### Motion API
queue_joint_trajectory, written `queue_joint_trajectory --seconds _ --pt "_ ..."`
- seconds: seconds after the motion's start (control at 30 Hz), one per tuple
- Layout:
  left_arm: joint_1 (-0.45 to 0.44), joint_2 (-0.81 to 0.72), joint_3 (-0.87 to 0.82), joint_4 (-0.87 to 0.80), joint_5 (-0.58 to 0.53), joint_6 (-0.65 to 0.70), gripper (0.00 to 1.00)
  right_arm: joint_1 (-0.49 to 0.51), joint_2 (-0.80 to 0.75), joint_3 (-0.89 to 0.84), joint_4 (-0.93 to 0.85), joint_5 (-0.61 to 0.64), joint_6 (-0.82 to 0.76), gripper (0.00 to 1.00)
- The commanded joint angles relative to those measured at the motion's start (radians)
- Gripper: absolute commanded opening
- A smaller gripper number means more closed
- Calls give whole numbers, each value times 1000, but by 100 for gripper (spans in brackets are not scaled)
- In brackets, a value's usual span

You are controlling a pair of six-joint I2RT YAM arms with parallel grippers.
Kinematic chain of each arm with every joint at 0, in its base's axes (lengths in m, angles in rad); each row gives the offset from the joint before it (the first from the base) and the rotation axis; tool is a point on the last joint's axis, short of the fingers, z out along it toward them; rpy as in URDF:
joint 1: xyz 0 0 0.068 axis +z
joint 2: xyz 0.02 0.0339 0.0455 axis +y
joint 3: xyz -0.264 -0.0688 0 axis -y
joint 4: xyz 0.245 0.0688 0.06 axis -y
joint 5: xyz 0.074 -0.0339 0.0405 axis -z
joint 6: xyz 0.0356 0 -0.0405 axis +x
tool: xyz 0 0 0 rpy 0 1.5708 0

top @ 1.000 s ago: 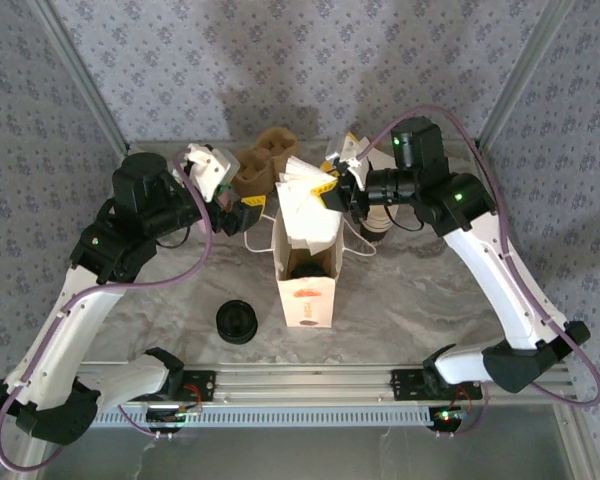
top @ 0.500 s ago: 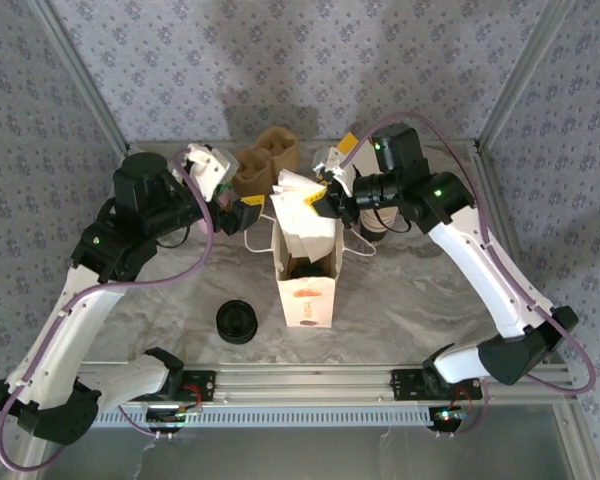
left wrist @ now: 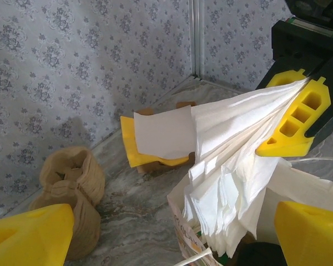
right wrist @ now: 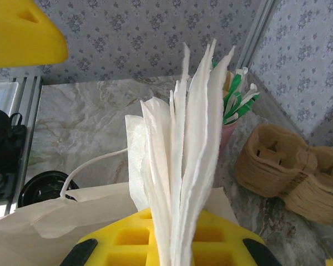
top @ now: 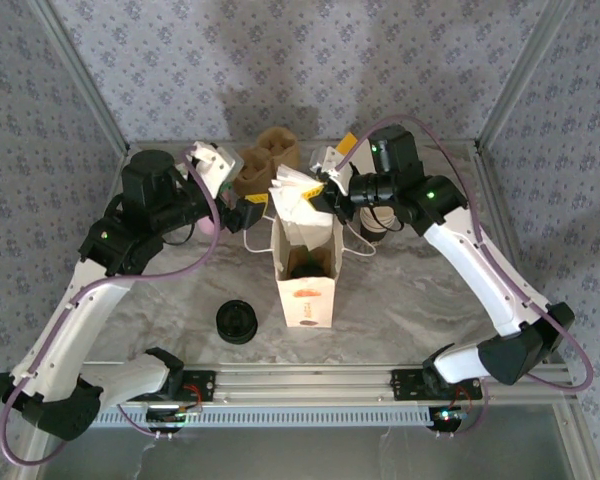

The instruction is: Pack the takeout coffee

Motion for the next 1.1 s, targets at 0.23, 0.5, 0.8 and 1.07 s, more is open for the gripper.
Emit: queue_joint_trajectory --seconds 0.23,0.5,0.8,1.07 --pt "12 11 7 30 29 -11 92 9 -4 -79 51 -12 -11 0" --pt "13 24 16 32 39 -19 92 11 -8 -154 78 -14 -15 0" --pt "14 43 29 29 44 -20 92 20 8 -221 119 -17 -2 0" --pt "13 60 41 34 49 -26 92 22 23 -265 120 3 -25 0"
